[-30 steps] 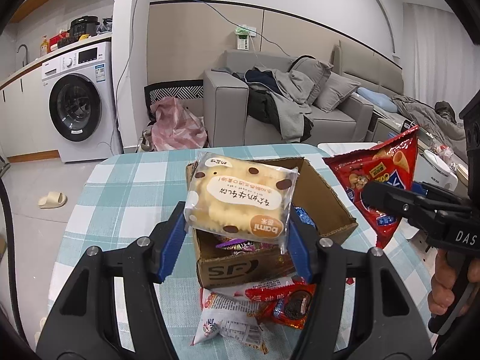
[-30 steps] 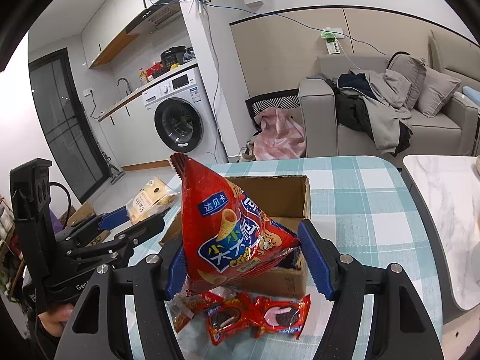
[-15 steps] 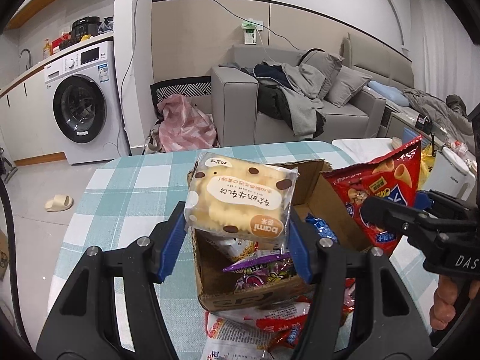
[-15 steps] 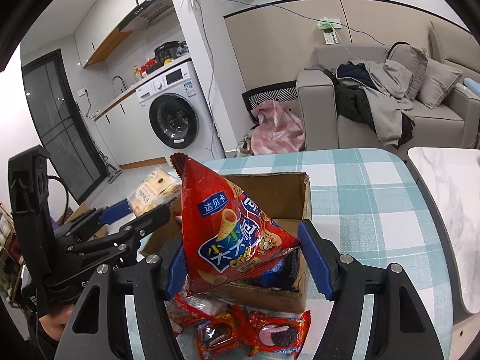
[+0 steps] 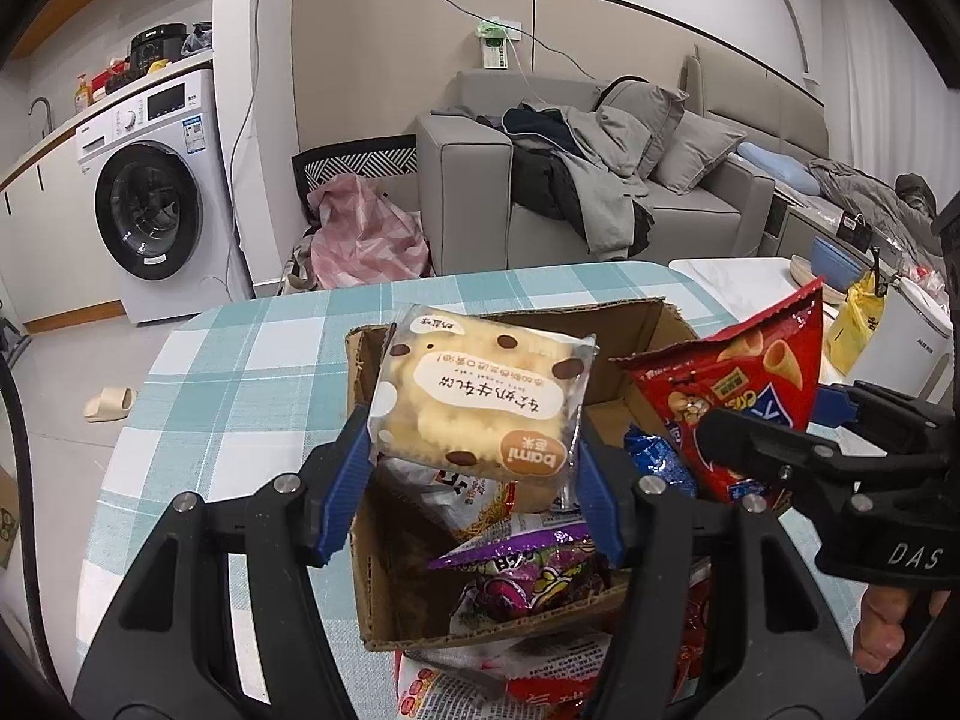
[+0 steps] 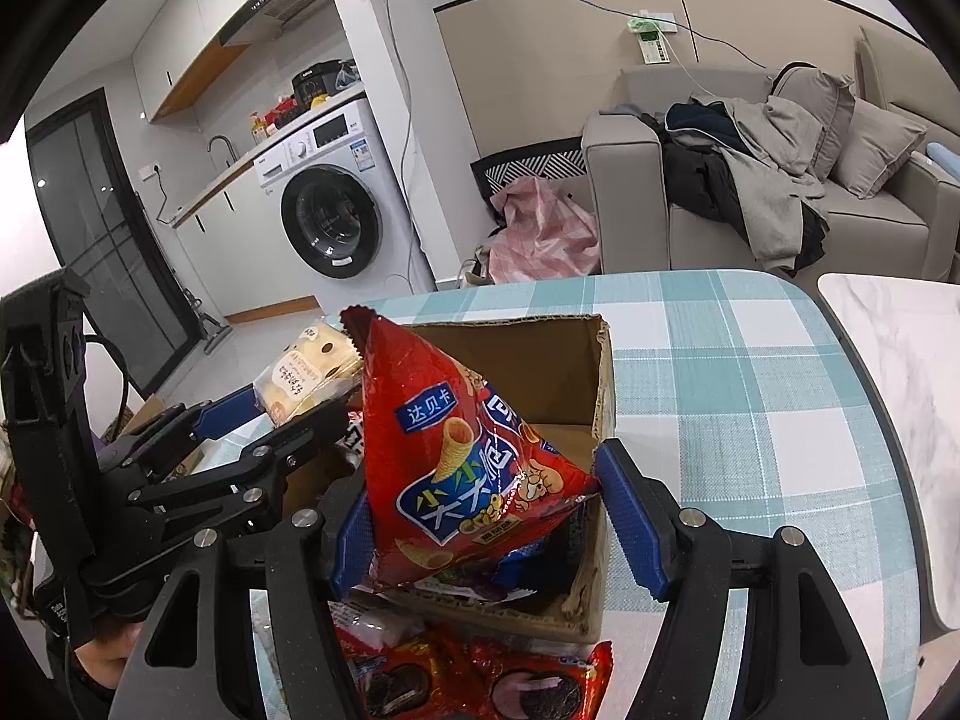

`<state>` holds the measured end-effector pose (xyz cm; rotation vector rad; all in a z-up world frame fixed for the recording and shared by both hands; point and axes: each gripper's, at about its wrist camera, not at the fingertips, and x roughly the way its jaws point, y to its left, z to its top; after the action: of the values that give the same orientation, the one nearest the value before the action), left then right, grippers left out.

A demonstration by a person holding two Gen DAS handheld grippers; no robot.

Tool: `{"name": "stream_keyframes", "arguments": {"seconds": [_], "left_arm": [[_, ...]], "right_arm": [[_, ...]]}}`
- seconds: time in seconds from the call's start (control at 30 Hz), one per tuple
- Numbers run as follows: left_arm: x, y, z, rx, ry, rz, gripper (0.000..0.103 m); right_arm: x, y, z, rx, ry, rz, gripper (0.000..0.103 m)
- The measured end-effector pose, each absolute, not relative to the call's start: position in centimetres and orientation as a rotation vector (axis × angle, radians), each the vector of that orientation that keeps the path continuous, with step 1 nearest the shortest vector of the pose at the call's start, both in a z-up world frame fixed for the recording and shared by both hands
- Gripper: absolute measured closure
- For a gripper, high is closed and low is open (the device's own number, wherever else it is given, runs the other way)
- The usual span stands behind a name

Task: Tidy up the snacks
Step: 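Lower both packets into the box and open both tools, then withdraw both tools from the box toward the remaining snacks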

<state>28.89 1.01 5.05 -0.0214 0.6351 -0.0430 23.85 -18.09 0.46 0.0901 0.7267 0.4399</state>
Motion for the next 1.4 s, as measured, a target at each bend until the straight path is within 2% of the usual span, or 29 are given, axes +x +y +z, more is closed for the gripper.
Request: {"name": "stream_keyframes", "arguments": {"seconds": [0.8, 0.9, 0.97, 1.07, 1.13, 1.27, 1.33, 1.4], "left_arm": [[30.0, 2.9, 2.8, -0.046, 0.661, -0.038, 0.043], [29.9, 2.9, 2.8, -0.056, 0.669, -0.045, 0.042], [29.8, 2.9, 2.9, -0.065, 0.675, -0.049, 0.038], [29.3, 2.8, 3.4, -0.076, 0.674, -0.07, 0.026], [28.7, 2.7, 3.8, -0.081, 0.669, -0.076, 0.019], [27.1, 2.6, 4.8, -0.077, 0.656, -0.084, 0.013], [26.1, 2.7, 5.3, -0.084, 0.648, -0.079, 0.001], [25.0, 2.8, 5.7, -0.085, 0.638, -0.074, 0.001]], "right_arm": [[24.9, -15.9, 0.3, 0.02, 0.696, 0.381, 0.034], [24.7, -16.2, 0.5, 0.038, 0.689, 0.382, 0.025], [24.4, -16.5, 0.8, 0.041, 0.672, 0.38, 0.021], [23.6, -16.9, 1.4, 0.033, 0.652, 0.386, 0.014], [23.1, -17.4, 1.7, 0.033, 0.643, 0.376, 0.005], [22.3, -19.1, 2.2, 0.068, 0.652, 0.368, 0.001], [21.6, -20.0, 2.4, 0.086, 0.654, 0.363, 0.0], [21.0, -20.8, 2.5, 0.094, 0.657, 0.366, 0.0]]}}
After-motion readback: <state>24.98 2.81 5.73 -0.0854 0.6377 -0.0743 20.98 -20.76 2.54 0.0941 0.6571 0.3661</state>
